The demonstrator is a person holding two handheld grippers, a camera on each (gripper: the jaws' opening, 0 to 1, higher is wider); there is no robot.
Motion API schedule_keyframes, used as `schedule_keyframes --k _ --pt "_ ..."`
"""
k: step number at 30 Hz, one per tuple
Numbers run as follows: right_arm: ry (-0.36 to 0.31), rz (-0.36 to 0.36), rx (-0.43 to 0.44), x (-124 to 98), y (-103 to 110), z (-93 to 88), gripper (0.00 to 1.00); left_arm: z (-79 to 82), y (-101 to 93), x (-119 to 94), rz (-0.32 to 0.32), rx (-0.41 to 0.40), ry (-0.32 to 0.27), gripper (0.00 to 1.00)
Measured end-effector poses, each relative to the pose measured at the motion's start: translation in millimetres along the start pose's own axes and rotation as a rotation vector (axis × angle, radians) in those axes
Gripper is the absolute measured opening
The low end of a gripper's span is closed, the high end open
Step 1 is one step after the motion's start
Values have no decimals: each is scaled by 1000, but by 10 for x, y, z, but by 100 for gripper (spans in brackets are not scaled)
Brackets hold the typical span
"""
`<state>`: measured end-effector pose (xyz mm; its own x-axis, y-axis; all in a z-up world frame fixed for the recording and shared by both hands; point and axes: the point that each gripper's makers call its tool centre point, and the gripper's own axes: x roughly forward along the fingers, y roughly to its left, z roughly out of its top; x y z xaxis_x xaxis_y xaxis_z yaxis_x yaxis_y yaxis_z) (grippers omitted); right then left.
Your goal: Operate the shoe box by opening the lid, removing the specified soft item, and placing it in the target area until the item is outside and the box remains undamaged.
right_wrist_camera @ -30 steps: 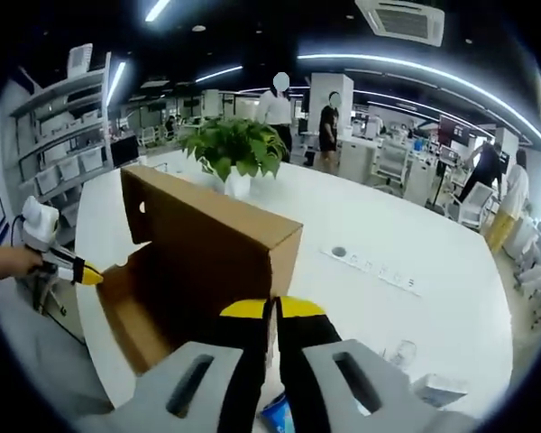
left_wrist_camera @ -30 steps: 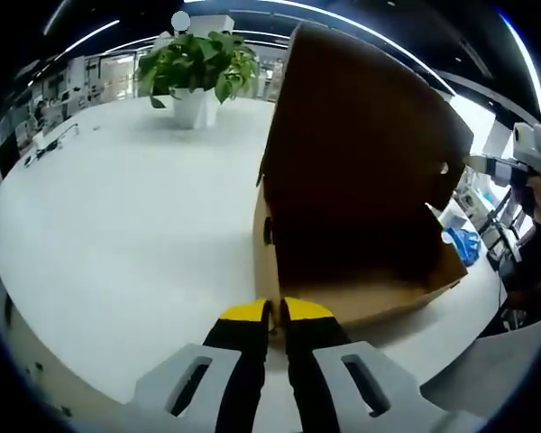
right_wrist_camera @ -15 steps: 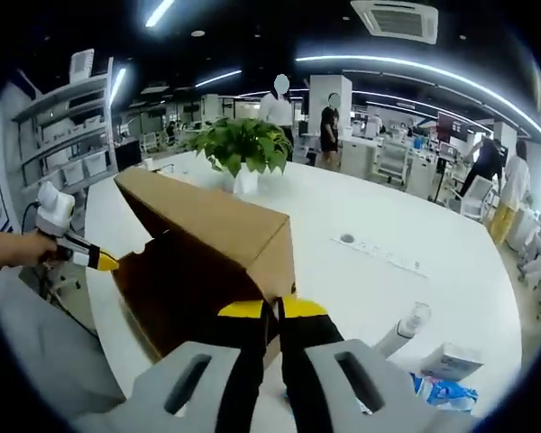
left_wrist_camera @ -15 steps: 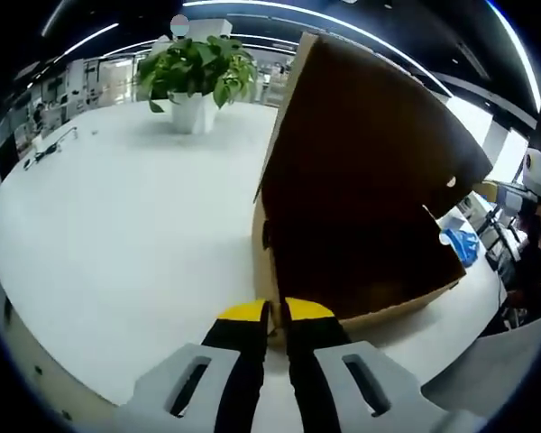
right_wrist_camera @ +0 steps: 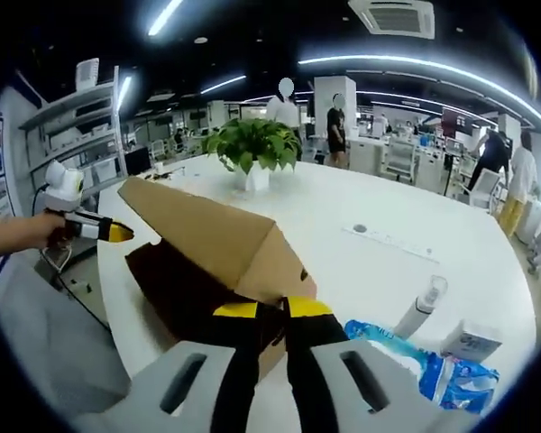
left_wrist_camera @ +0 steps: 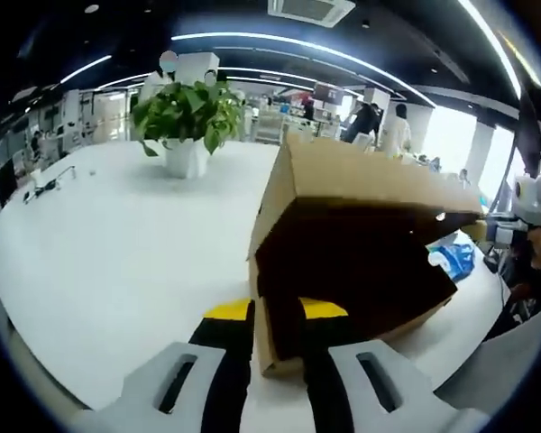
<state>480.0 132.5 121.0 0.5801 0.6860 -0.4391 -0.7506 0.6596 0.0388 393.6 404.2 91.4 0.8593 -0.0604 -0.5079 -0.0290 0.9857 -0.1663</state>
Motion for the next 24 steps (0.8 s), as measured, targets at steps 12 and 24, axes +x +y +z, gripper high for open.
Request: schedule_keyframes --k 12,24 --pt "23 32 -47 -14 94 -254 11 31 -40 -31 -39 68 -18 23" --pt "95 66 -86 14 171 -545 11 -196 -50 -69 -60 108 46 26"
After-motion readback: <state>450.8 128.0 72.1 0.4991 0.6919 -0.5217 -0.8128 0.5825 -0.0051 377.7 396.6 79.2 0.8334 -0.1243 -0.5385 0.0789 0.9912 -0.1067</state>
